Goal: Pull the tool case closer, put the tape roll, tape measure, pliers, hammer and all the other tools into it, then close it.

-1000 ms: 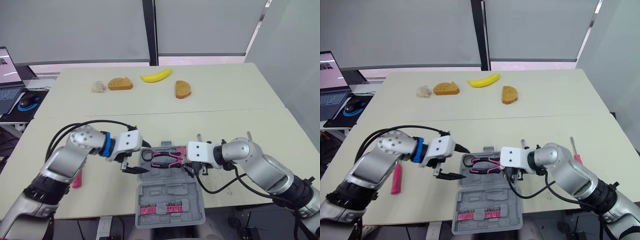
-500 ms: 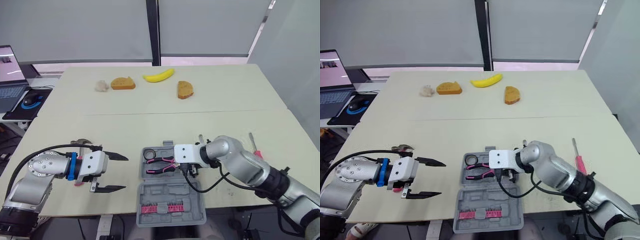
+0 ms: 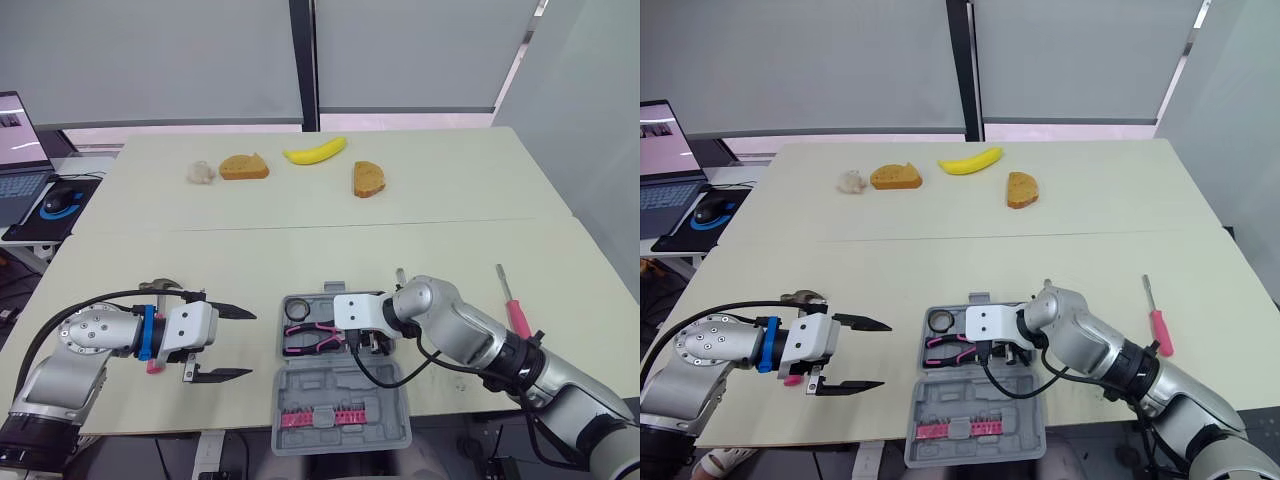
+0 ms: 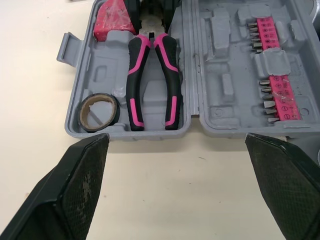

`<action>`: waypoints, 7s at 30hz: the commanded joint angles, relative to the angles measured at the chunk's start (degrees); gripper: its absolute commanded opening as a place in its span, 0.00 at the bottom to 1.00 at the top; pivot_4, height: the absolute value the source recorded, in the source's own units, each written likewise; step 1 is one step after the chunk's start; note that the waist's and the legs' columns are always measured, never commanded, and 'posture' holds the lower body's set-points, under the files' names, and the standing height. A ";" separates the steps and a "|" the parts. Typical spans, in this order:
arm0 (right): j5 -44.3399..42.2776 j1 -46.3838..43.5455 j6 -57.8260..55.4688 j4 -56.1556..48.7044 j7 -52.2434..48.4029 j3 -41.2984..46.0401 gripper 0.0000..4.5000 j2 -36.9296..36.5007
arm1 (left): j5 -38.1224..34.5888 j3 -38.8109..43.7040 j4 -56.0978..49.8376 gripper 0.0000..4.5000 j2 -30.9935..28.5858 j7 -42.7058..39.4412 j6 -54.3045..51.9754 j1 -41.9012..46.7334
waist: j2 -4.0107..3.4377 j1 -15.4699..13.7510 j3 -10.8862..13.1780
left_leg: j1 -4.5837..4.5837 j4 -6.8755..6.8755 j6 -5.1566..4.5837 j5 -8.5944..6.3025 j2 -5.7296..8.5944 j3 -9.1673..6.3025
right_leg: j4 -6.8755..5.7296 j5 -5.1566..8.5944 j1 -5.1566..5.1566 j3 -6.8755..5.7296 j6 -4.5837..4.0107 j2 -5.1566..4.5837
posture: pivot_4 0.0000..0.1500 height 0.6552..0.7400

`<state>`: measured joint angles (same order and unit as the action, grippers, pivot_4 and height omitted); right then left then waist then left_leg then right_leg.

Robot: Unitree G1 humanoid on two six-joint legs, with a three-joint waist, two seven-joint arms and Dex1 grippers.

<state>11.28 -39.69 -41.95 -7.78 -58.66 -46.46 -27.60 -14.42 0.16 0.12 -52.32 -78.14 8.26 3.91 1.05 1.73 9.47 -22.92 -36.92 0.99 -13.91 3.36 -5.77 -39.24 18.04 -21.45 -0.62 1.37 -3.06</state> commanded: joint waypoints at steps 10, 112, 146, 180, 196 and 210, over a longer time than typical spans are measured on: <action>-0.30 -2.17 -0.59 -1.17 -1.37 3.63 0.65 1.02 | 0.83 -0.74 -1.05 1.00 0.44 1.21 0.99 1.15 | 0.00 0.00 0.00 | 0.00 0.00 0.00 0.00 0.00 0.00 | -0.07 0.00 -0.04 0.01 0.00 0.00 | 1.00 1.00; -5.57 26.96 33.87 4.99 1.32 22.69 0.00 -5.29 | 13.19 -13.12 5.43 0.01 12.66 14.40 -1.40 1.48 | -0.06 -0.23 -0.06 | 0.19 -0.01 0.01 0.01 -0.04 0.08 | -0.11 0.00 0.27 -0.01 0.01 0.00 | 1.00 1.00; -2.78 16.52 32.32 15.93 4.58 23.21 0.00 2.36 | 20.25 -13.60 22.37 0.01 18.39 20.23 4.61 14.62 | -0.10 -0.21 -0.12 | 0.30 -0.05 0.03 0.02 0.01 0.10 | -0.35 0.00 0.26 0.03 0.01 0.00 | 1.00 1.00; -1.34 15.82 32.72 17.41 4.54 22.97 0.00 3.08 | 20.77 -14.51 20.76 0.01 18.10 19.12 4.43 11.92 | -0.13 -0.11 -0.17 | 0.37 -0.03 0.03 0.02 0.02 0.11 | -0.42 0.01 0.23 0.07 0.00 0.00 | 1.00 1.00; -1.45 16.08 26.38 15.02 3.93 24.95 0.00 -0.68 | 21.84 -14.33 24.87 0.01 17.96 20.02 6.29 14.31 | -0.15 -0.31 -0.18 | 0.35 -0.03 0.03 0.02 0.06 0.11 | -0.40 0.01 0.25 0.06 0.00 -0.02 | 1.00 1.00; -4.75 19.39 22.15 5.42 2.60 29.06 0.00 -7.40 | 18.29 -10.00 27.88 0.01 12.82 18.23 9.99 15.08 | -0.15 -0.17 -0.18 | 0.21 -0.04 0.03 0.03 0.05 0.09 | -0.38 0.01 0.13 0.04 0.00 -0.04 | 1.00 1.00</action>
<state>7.70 -20.66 -19.46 0.94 -56.13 -19.77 -33.83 5.24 -11.74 28.61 -37.74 -59.42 17.93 19.73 0.90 1.55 9.29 -22.72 -36.95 1.02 -13.89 3.40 -5.68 -39.63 18.04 -21.34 -0.59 1.37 -3.10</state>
